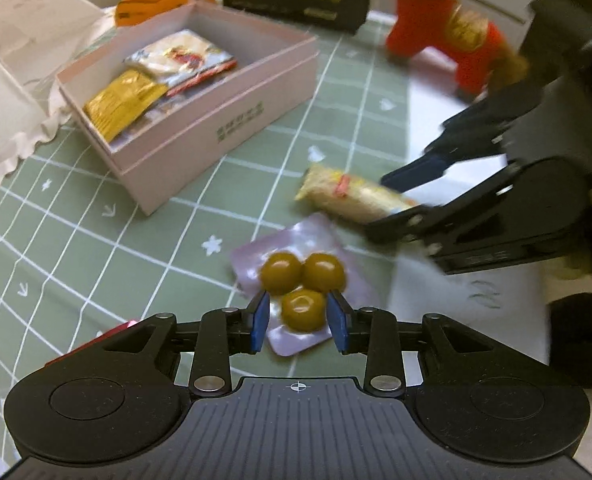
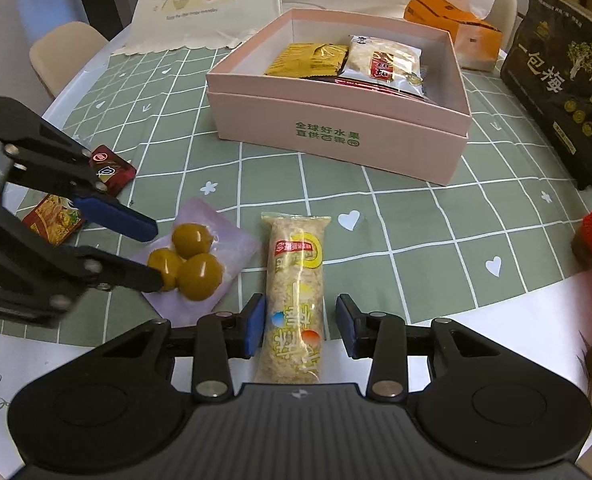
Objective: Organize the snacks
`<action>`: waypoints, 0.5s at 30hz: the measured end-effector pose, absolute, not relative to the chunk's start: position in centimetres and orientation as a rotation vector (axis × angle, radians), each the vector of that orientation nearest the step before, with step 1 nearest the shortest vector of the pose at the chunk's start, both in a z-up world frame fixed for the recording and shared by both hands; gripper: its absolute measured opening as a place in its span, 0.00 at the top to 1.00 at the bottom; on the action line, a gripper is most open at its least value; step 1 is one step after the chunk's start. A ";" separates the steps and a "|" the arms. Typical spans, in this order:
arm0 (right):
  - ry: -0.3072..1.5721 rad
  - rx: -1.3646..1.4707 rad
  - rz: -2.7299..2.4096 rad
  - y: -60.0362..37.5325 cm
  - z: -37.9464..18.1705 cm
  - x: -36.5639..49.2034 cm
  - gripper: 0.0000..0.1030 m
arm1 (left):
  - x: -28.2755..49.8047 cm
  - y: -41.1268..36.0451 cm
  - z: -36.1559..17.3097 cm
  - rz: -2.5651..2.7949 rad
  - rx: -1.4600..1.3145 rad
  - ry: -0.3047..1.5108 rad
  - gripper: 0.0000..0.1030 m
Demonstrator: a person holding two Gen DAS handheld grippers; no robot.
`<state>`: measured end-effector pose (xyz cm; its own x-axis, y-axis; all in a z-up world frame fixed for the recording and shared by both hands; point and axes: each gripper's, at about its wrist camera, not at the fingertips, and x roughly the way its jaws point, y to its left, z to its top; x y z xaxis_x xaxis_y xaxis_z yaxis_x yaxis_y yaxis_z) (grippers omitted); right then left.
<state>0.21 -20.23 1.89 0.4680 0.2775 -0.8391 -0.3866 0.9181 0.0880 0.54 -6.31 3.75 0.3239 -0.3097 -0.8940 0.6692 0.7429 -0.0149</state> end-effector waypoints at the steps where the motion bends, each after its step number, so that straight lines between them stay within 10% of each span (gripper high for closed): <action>1: 1.004 -0.123 0.405 -20.2 1.9 0.2 0.62 | 0.5 -6.5 3.6 -0.667 0.390 1.060 0.66; 15: 0.976 -0.146 0.382 -18.9 1.7 1.2 0.68 | 0.4 -6.0 3.1 -0.614 0.219 1.073 0.68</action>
